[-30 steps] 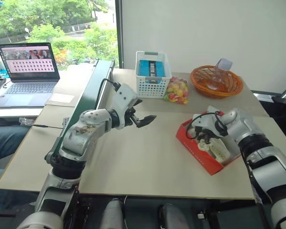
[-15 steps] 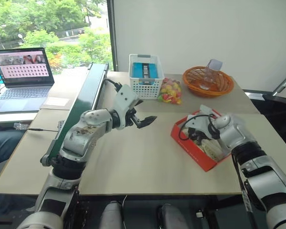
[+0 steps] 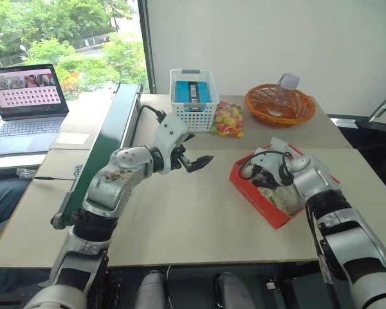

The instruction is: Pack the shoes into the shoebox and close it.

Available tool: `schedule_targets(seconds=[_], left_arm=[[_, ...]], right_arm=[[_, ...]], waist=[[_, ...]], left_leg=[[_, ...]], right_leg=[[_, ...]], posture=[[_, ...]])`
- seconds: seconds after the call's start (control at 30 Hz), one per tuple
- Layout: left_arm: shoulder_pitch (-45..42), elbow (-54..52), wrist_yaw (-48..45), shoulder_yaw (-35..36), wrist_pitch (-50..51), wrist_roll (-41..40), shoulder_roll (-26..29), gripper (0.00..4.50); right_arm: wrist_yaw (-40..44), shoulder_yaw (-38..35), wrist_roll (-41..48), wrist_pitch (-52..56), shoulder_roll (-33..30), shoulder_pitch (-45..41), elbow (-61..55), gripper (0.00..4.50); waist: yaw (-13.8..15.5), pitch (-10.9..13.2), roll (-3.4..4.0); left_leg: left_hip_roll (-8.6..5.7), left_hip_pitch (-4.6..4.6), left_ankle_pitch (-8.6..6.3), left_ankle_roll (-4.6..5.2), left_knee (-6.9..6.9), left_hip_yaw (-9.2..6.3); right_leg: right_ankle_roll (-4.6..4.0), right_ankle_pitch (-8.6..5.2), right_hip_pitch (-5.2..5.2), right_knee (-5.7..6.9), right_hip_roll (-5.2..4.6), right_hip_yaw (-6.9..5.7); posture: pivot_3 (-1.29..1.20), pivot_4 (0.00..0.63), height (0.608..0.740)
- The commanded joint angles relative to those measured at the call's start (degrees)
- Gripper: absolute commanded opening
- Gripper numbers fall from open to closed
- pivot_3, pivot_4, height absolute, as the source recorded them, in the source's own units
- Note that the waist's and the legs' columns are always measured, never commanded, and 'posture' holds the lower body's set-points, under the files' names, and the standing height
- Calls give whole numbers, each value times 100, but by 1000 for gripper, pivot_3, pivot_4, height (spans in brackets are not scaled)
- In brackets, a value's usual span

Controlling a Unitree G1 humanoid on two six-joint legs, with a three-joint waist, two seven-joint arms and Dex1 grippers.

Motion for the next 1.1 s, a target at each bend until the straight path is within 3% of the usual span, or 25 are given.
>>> schedule_targets(seconds=[0.03, 0.37, 0.6, 0.73, 0.9, 1.1], left_arm=[[-201, -46, -35, 1, -212, 76, -28, 4500], [-317, 151, -314, -48, -390, 135, 45, 4500], [-609, 666, -732, -167, -773, 205, -16, 4500], [-806, 987, -1024, -280, -1007, 197, -157, 4500], [-1097, 1529, -1499, -501, -1407, 228, -442, 4500], [-1466, 2142, -1868, -497, -1768, 211, -694, 4500]], right_arm=[[-85, -235, 174, 152, -16, -154, -286, 4367], [624, -1450, 1539, 3215, -673, -175, -3259, 4481], [359, -2129, 2225, 4840, -1263, -12, -4844, 4481], [202, -2678, 2549, 5590, -1643, 565, -5838, 4481], [-16, -3912, 2825, 7010, -1946, 1523, -7281, 3131], [-175, -5531, 3104, 7200, -1834, 3160, -8222, 1003]], waist=[[2, 4, 5], [90, 101, 75], [190, 122, 78], [278, 123, 75], [352, 127, 70], [343, 132, 61]], left_leg=[[0, 0, 0, 0, 0, 0], [-6, -22, 1, 5, -6, -4], [-8, -22, -2, 1, 10, -3], [-13, -31, -2, 1, 8, -4], [-16, -39, -3, 3, 8, -4], [-18, -34, -4, 3, 20, -15]], right_leg=[[0, 0, 0, 1, 0, 0], [6, -21, -20, 2, 5, 5], [5, -20, -14, -2, 0, 4], [5, -21, -13, -9, -9, -1], [6, -21, -17, -11, -10, 1], [7, -21, -4, -12, -8, -2]], posture=[[0, 150, 735], [0, 150, 735], [0, 150, 735], [0, 150, 735], [0, 150, 735], [0, 150, 735]])
